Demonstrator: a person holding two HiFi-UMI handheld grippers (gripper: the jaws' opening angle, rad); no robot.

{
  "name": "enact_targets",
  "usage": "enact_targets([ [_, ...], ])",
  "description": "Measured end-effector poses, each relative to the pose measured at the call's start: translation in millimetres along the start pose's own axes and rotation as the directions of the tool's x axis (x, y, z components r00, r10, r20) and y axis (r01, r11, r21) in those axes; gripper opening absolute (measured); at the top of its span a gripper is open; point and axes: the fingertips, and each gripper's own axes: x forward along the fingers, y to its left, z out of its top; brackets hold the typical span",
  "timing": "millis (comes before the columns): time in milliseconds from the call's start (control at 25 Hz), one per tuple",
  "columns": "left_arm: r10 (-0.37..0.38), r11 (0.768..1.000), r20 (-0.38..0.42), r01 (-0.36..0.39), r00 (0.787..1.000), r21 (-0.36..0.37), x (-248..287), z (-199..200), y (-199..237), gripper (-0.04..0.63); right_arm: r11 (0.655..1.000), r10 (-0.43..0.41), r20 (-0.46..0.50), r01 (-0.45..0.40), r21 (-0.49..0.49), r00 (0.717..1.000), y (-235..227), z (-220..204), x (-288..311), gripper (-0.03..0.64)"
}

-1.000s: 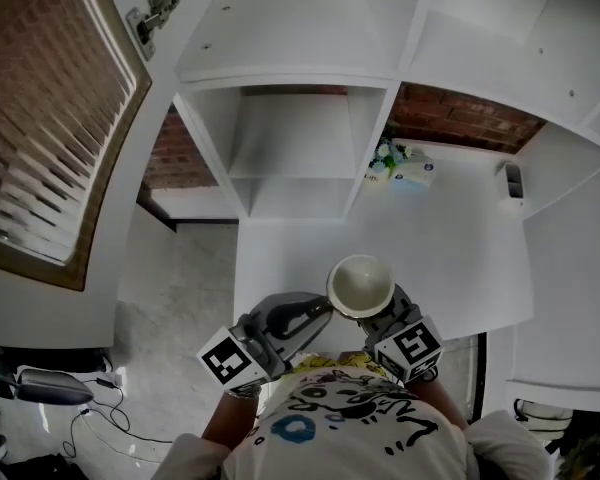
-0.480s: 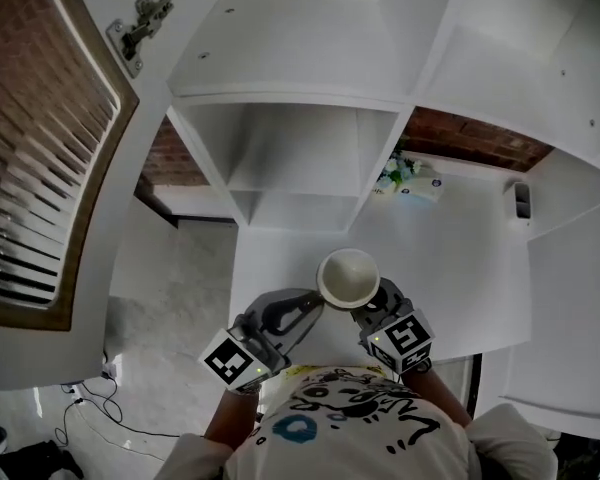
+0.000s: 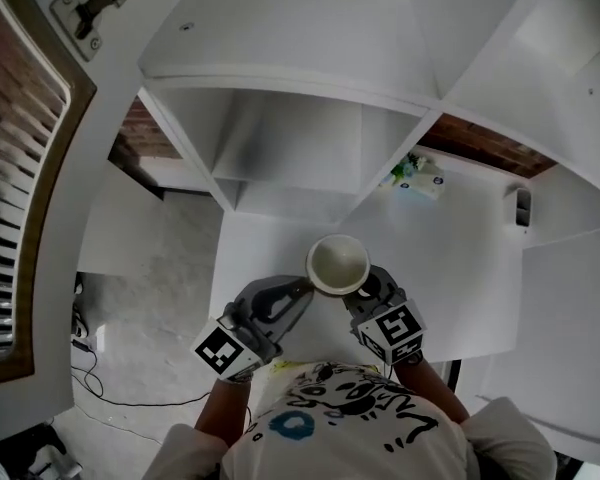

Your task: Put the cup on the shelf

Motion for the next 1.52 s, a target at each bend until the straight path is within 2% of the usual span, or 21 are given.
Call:
enact_targets([
  [120, 0.055, 0.998, -0.008, -0.054, 0.998, 0.016, -0.1, -1.6, 13.0, 0.06, 0.999, -0.037, -0.015, 0.037, 0.013, 0.999, -14.6, -2.1, 2.4, 0.028],
  [360, 0.154, 0.988, -0.014, -0.154, 0.988, 0.001, -11.8, -13.5, 50.9, 0.06, 0.991, -0.131, -0.052, 0.133, 0.029, 0.99, -46.8, -10.5, 4.4, 0.028],
  [560, 0.226, 0.974, -0.041, -0.227, 0.973, -0.013, -8.3, -28.1, 78.7, 0.06, 0.986, -0.155, -0.06, 0.158, 0.045, 0.986, -57.6, -15.2, 2.9, 0.029],
  [800, 0.239, 0.967, -0.084, -0.244, 0.968, -0.068, 4.8, -58.7, 101.2, 0.06, 0.983, -0.169, -0.067, 0.173, 0.064, 0.983, -66.8, -18.9, 2.7, 0.029],
  [1040, 0.265, 0.964, -0.136, -0.265, 0.955, 0.019, 20.9, -80.6, 115.1, 0.06, 0.984, -0.18, -0.07, 0.18, -0.003, 0.981, -71.1, -18.8, 0.5, 0.028],
  [1160, 0.295, 0.955, -0.153, -0.296, 0.943, 0.016, 27.6, -88.6, 123.0, 0.06, 0.985, -0.171, -0.057, 0.17, -0.011, 0.984, -70.7, -18.5, -0.5, 0.029],
  [1360, 0.304, 0.951, -0.168, -0.308, 0.938, 0.001, 37.6, -99.9, 131.4, 0.06, 0.989, -0.148, -0.054, 0.149, 0.019, 0.988, -67.9, -22.2, 0.3, 0.028],
  [1520, 0.324, 0.945, -0.187, -0.327, 0.927, 0.018, 43.4, -110.5, 136.9, 0.06, 0.991, -0.134, -0.051, 0.135, 0.019, 0.99, -67.0, -20.4, 2.9, 0.028],
])
